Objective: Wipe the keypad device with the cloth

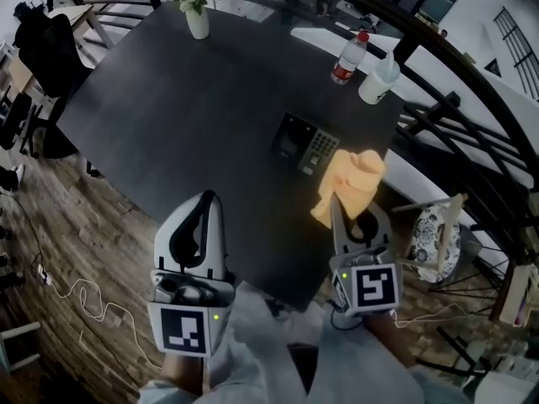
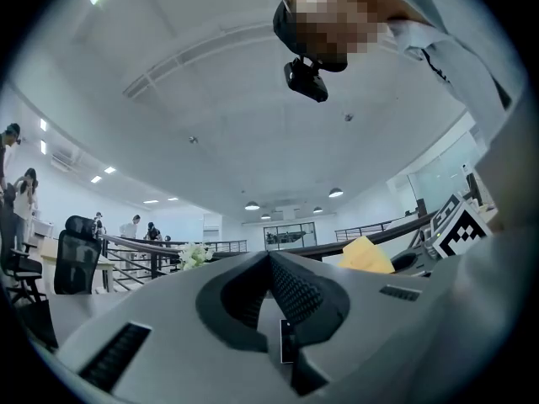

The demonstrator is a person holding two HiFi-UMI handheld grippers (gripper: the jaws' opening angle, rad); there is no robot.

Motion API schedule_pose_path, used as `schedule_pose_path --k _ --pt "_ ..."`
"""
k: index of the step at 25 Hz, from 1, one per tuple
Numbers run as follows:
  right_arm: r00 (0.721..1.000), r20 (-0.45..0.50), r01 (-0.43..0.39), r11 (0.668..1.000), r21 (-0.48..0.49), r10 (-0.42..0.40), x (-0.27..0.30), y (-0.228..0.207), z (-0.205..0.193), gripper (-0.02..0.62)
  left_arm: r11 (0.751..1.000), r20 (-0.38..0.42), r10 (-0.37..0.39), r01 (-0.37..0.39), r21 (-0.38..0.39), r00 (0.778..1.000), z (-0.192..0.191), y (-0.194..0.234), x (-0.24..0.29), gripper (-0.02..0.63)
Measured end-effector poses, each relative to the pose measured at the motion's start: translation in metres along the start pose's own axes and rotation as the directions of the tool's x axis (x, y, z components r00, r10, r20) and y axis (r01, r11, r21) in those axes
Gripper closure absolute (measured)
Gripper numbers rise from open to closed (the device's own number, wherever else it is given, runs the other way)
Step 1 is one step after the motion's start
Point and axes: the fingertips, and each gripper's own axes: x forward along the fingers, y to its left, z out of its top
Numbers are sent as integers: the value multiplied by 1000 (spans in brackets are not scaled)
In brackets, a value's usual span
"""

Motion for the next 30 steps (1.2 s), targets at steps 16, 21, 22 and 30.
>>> schedule_pose_path --k 16,21,22,30 --pt "996 -79 48 999 17 -46 79 26 -23 525 989 -22 -140 139 -55 990 -31 30 35 594" --pt "994 -95 52 999 2 -51 97 28 -30 525 986 -21 -151 149 -68 988 -35 34 44 594" --pt "994 -97 52 999 -2 -52 102 27 -32 525 986 -19 -153 151 -67 988 -35 34 46 594" --pt "995 -99 2 999 35 2 139 29 -48 525 989 -19 -144 143 -36 989 -32 23 49 594"
